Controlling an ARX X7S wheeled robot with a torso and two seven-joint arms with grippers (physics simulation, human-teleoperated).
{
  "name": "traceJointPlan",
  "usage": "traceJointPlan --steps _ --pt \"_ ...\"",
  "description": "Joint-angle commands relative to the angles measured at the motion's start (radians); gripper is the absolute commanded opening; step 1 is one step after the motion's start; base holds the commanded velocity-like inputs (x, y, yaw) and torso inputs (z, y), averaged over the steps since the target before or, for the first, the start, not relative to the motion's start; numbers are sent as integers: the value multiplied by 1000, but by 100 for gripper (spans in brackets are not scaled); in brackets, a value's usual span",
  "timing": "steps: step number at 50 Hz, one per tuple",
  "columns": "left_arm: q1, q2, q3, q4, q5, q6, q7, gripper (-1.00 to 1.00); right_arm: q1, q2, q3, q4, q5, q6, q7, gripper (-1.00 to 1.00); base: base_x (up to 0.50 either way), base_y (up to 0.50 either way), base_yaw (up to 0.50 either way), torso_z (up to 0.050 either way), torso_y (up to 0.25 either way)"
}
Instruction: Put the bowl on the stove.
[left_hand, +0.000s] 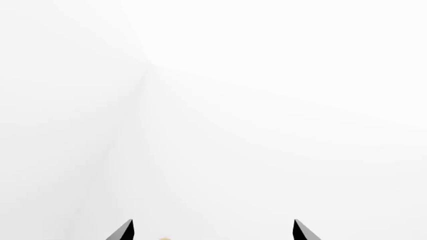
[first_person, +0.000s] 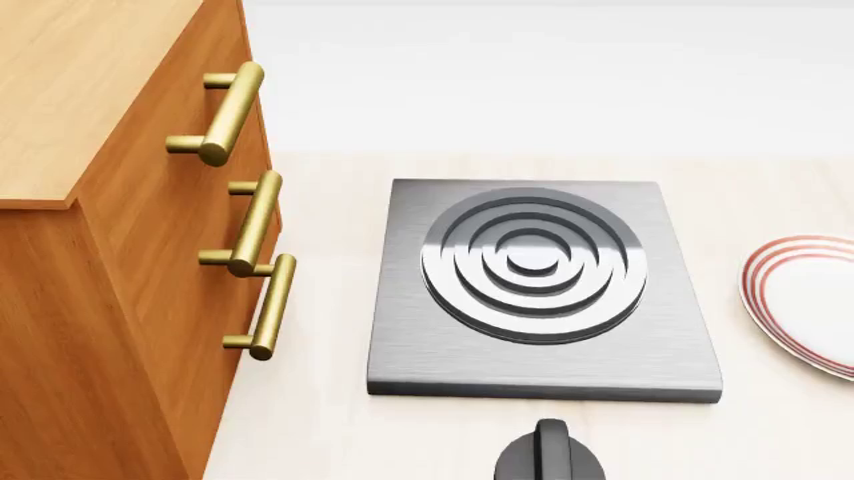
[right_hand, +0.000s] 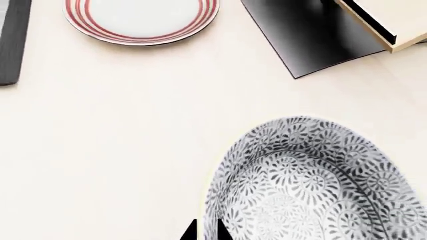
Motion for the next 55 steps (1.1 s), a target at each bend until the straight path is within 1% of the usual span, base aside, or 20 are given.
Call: traceJointPlan --steps 1,10,16,25,30,31,36,38,39,40,43,44,51,55 --pt "3 1 1 -3 1 6 0 100 -37 64 66 -103 77 47 -40 -100 0 0 0 0 0" --pt "4 2 0 -6 1 12 -1 100 -17 118 98 -181 133 80 -77 -100 0 0 0 0 0" --pt "5 2 1 -8 2 15 -1 100 4 145 91 -210 154 91 -87 -100 0 0 0 0 0" --pt "6 2 1 -8 1 16 -4 100 110 198 7 -237 191 96 -93 -100 0 0 0 0 0" --pt "7 2 3 -11 2 18 -5 100 183 223 -70 -247 202 88 -98 -100 0 0 0 0 0" --pt "7 1 4 -11 3 17 -5 100 228 233 -114 -246 207 88 -99 -100 0 0 0 0 0" --pt "6 -1 5 -10 0 16 -7 100 360 246 -229 -234 216 89 -108 -100 0 0 0 0 0" --pt "7 -1 5 -11 1 17 -7 100 463 242 -312 -220 209 95 -115 -100 0 0 0 0 0" --pt "7 -1 5 -11 1 17 -7 100 466 242 -315 -219 209 96 -115 -100 0 0 0 0 0" --pt "7 -2 4 -11 0 17 -7 100 530 238 -373 -216 194 97 -125 -100 0 0 0 0 0" --pt "6 -3 4 -12 -1 17 -9 100 628 218 -445 -201 178 96 -148 -100 0 0 0 0 0" --pt "6 -2 4 -14 -1 18 -8 100 698 200 -503 -184 151 107 -147 -100 0 0 0 0 0" --pt "7 0 6 -20 0 23 -5 100 875 134 -684 -122 59 106 -209 -100 0 0 0 0 0" --pt "6 0 8 -20 -1 23 -6 100 968 85 -758 -83 17 103 -240 -100 0 0 0 0 0"
